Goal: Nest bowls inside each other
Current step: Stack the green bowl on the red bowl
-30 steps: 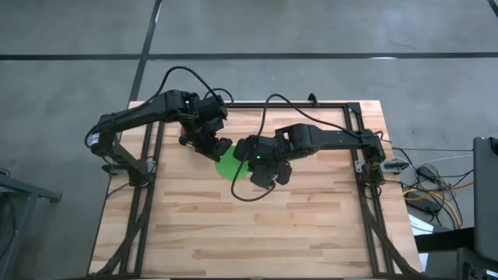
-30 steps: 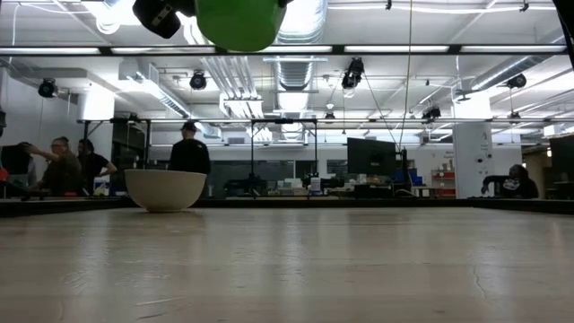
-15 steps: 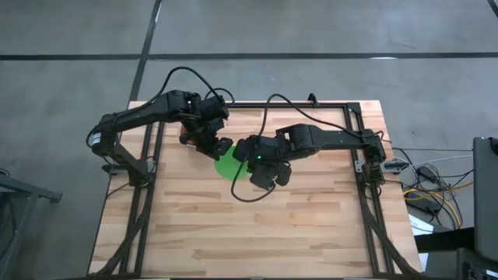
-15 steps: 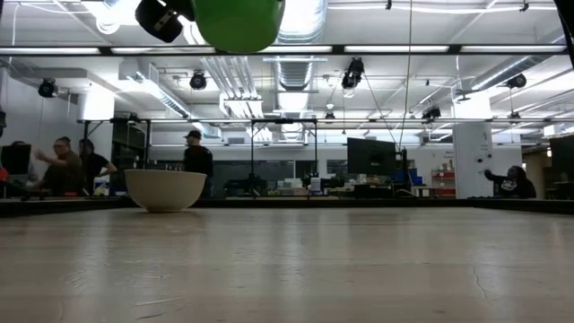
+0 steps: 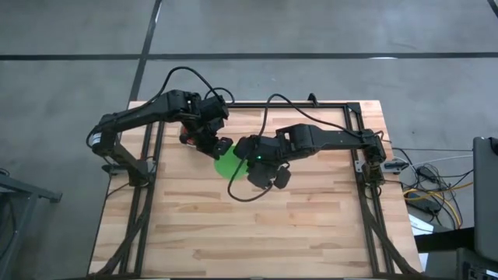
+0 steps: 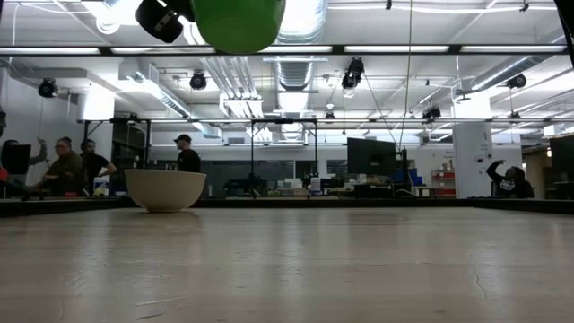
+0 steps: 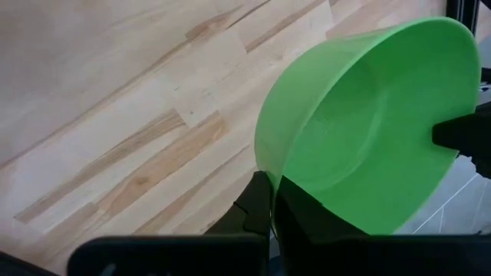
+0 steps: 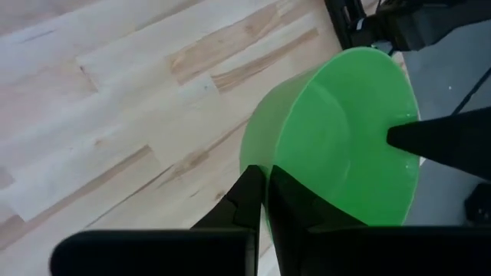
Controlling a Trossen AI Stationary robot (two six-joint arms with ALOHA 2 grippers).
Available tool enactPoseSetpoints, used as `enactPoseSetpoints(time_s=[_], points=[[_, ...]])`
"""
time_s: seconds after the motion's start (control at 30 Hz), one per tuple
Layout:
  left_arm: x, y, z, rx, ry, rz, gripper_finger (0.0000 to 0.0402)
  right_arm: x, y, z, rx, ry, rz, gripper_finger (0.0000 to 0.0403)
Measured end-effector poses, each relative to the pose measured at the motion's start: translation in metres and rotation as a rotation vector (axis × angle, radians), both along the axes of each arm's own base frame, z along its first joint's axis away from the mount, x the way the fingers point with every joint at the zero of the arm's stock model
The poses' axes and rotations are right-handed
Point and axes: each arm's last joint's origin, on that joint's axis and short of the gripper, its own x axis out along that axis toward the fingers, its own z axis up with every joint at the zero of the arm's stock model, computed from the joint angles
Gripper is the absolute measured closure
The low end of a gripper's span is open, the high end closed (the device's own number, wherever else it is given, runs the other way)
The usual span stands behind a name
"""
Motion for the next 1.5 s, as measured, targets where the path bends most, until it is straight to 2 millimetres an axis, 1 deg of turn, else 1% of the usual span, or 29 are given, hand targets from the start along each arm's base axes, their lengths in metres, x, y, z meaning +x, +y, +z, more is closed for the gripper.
enactPoseSetpoints(time_s=[0.13,0.43,0.6,0.77,1.07,1.5], points=[[-0.0009,-0.0001,-0.0003,0.001,0.009,-0.001,0.0395,0.0008,0.0000,0.0008,0.020,-0.011,-0.031,0.0381],[-0.0009,-0.0001,-0.0002,0.004,0.007,-0.002,0.0396,0.0015,-0.0004,0.0014,0.043,-0.020,-0.071,0.0330],[-0.0009,-0.0003,0.0000,0.002,0.006,-0.004,0.0396,0.0015,-0.0003,0.0018,0.043,-0.023,-0.074,0.0303],[-0.0011,-0.0004,0.0005,0.005,0.002,-0.008,0.0396,-0.0011,-0.0004,0.0057,0.039,-0.036,-0.067,0.0286],[-0.0015,-0.0004,0.0005,0.013,0.002,-0.016,0.0396,-0.0019,-0.0003,0.0064,0.022,-0.037,-0.041,0.0266],[-0.0019,-0.0003,0.0003,0.028,0.002,-0.031,0.0396,-0.0025,0.0000,0.0070,0.006,-0.037,-0.011,0.0264]])
